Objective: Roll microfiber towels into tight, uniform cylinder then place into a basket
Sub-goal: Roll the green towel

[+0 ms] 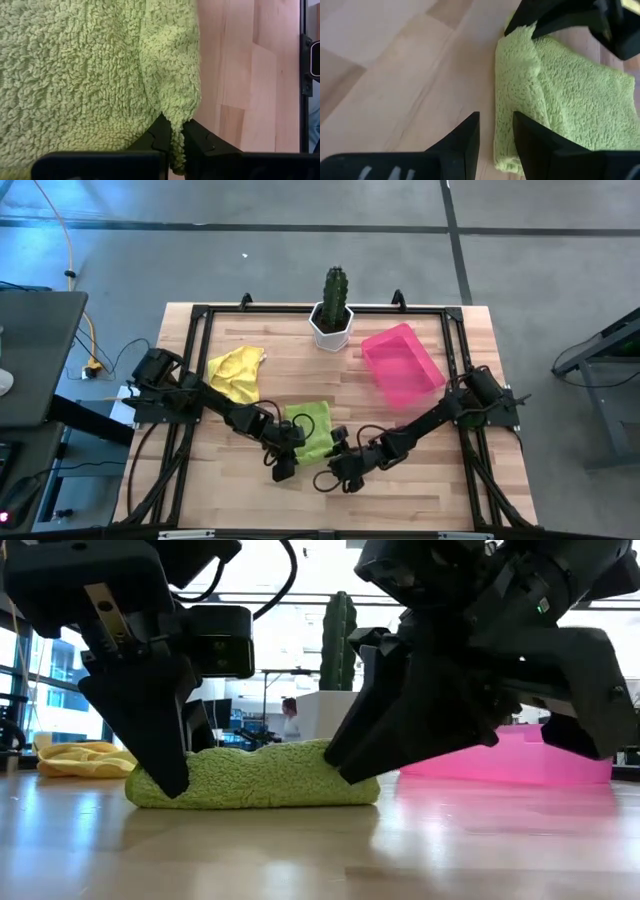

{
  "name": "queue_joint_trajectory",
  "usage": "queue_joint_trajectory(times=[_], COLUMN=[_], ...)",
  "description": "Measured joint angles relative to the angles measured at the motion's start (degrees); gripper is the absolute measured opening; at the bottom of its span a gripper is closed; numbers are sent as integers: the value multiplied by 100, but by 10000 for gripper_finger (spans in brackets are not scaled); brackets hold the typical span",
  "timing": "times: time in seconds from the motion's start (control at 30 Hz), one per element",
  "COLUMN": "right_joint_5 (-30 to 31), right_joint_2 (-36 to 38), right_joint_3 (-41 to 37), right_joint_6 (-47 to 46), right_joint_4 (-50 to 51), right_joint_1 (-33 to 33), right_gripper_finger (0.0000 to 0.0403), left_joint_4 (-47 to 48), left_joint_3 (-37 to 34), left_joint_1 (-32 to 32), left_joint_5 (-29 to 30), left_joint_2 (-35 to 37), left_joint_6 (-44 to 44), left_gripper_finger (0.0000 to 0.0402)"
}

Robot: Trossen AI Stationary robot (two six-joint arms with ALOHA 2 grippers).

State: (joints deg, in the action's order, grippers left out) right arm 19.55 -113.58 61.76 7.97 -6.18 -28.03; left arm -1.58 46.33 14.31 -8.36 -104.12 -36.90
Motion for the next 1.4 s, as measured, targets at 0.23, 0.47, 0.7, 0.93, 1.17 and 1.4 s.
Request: queue_joint_trajectory(times=[0.23, 0.47, 0.7, 0.93, 1.17, 1.4], right_joint_5=[2, -215, -258, -91, 227, 202], right_joint_2=[0, 2, 4, 9, 9, -81], right_joint_3=[0, 0, 0, 0, 0, 0], right_joint_6=[-59, -172, 17, 245, 259, 240], right_joint_4=[-195, -195, -186, -277, -270, -83], right_joint_1=[-26, 42, -70, -187, -121, -42], right_gripper_finger=[115, 178, 195, 193, 193, 193], left_joint_4=[0, 0, 0, -1, -2, -2], left_joint_3=[0, 0, 2, 2, 2, 2], left_joint_1=[0, 0, -2, -2, -3, -4], left_joint_5=[4, 6, 9, 9, 12, 15], left_joint_2=[-2, -2, -2, -2, -2, -2], left_joint_6=[4, 4, 6, 7, 7, 9], left_gripper_finger=[14, 14, 14, 14, 15, 15])
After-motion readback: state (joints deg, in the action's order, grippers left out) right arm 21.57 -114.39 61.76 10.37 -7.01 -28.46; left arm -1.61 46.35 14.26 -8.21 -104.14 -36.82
